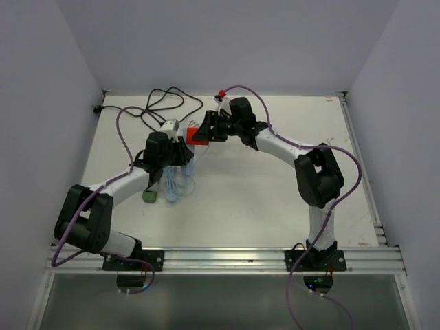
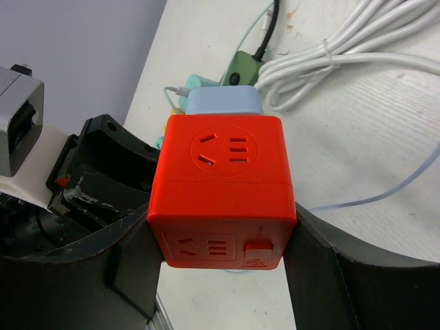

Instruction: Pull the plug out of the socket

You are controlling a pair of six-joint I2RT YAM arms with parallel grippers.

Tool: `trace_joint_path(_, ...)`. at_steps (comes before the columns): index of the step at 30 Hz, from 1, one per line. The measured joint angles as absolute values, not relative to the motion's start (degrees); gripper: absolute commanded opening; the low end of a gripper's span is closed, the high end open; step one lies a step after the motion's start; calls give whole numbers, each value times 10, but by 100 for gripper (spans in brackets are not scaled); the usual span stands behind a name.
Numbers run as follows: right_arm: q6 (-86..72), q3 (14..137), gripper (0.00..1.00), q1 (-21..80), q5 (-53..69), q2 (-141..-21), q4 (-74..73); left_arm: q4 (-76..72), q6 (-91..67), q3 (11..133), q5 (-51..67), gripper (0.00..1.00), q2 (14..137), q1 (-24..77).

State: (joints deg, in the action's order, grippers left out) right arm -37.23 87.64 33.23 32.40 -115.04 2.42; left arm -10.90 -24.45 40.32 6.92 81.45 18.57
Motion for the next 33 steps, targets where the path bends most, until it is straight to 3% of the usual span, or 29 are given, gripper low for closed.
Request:
trace_joint_path(12,-354,827,20,308,252,-1109,25,-77,-255,504,119,0,921,198)
trace_joint_path(23,-382,796,20,268,286,-1109,54,-55,-256,562,146,0,979,207)
trace_joint_path(33,-376,798,21,238,342,-1102,34,-5,-276,575,35,0,1018,159)
